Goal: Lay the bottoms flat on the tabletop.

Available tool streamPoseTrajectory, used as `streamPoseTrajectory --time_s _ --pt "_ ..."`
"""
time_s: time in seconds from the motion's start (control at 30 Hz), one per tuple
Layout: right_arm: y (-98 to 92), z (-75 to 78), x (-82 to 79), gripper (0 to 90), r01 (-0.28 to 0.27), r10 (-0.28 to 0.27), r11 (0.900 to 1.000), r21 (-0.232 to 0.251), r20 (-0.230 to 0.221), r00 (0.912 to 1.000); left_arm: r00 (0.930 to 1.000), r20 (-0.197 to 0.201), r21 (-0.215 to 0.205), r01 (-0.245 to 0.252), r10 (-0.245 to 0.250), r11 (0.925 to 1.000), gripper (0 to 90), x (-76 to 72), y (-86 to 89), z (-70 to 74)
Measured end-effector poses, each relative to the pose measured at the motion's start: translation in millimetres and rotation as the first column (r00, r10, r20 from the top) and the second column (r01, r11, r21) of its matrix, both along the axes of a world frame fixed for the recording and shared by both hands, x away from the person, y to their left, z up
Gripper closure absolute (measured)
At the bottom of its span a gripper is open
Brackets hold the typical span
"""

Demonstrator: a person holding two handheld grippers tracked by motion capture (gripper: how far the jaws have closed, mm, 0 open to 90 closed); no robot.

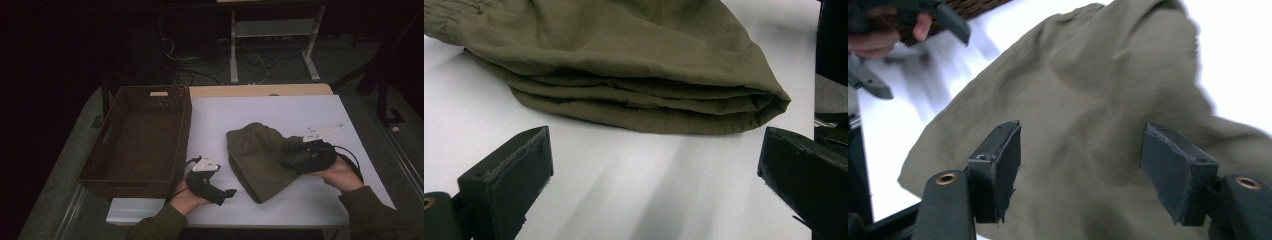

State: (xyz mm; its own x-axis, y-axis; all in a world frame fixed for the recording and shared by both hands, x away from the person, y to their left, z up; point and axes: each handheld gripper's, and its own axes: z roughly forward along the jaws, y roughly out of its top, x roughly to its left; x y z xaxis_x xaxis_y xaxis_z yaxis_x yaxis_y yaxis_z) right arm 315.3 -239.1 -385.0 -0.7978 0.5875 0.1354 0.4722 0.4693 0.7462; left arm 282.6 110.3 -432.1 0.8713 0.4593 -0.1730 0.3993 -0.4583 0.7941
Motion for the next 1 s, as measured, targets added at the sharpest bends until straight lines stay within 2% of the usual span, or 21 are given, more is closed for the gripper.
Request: streamPoseTrajectory --time_s 0.3,0.63,1.0 --pt "22.8 -10.7 -3.3 32.0 -0.068 0.068 0.998 -0.008 -0.031 0.9972 1.0 -0.001 -0.001 0.001 -0.001 1.0 1.0 -0.2 0.5 -0.2" --pt "53.7 -16.7 -5.7 31.3 -0.139 0.138 0.99 -0.01 -0.054 0.989 1.0 -0.001 0.005 0.003 -0.003 1.0 1.0 -0.1 -0.4 -0.9" --pt "88.0 -17.3 0.7 28.8 -0.171 0.17 0.985 -0.005 -0.055 0.9839 1.0 -0.001 0.007 0.004 -0.004 1.0 1.0 0.3 -0.3 -1.4"
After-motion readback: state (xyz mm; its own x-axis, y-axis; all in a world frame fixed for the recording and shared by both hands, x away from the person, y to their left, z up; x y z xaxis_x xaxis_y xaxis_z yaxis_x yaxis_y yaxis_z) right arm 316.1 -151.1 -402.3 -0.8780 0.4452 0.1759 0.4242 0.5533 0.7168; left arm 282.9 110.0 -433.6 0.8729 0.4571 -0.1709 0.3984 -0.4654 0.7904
